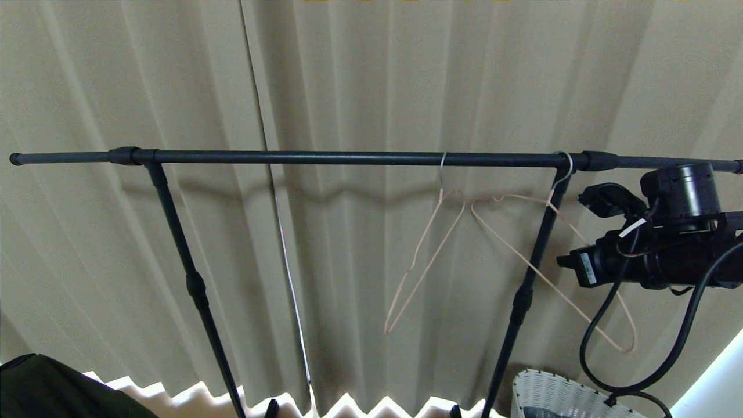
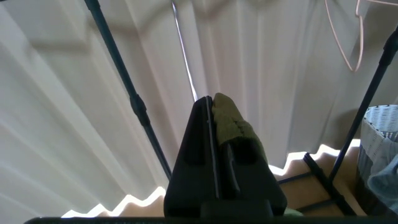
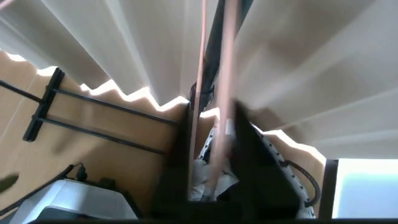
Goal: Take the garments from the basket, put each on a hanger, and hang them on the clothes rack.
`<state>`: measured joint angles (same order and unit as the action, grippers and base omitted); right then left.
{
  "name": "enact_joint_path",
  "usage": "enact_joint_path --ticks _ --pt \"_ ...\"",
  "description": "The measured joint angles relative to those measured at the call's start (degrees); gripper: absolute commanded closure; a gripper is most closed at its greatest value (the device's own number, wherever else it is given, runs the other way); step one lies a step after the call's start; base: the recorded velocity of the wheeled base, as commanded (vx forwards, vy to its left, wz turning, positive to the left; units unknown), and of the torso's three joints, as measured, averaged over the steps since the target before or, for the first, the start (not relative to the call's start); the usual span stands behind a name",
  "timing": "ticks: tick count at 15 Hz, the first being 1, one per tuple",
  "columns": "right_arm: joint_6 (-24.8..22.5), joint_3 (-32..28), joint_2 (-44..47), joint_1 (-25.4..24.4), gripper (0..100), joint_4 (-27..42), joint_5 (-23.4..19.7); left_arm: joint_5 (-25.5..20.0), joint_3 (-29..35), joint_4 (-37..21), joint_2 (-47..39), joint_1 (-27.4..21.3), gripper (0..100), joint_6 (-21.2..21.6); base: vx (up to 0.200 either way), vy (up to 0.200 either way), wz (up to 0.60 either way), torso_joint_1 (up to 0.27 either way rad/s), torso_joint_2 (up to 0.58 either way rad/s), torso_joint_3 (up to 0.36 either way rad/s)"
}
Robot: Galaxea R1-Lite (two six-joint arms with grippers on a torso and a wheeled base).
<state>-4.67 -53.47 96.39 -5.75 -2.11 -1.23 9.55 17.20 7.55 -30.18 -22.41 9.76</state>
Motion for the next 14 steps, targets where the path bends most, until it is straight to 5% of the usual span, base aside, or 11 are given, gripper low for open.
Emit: enact_joint_path --ticks 14 --pt "3.0 4.99 -10.2 0.16 100 -0.24 -0.32 0.02 -0.15 0.11 0.01 0.0 100 0.05 0.0 0.0 0.0 0.0 0.0 0.0"
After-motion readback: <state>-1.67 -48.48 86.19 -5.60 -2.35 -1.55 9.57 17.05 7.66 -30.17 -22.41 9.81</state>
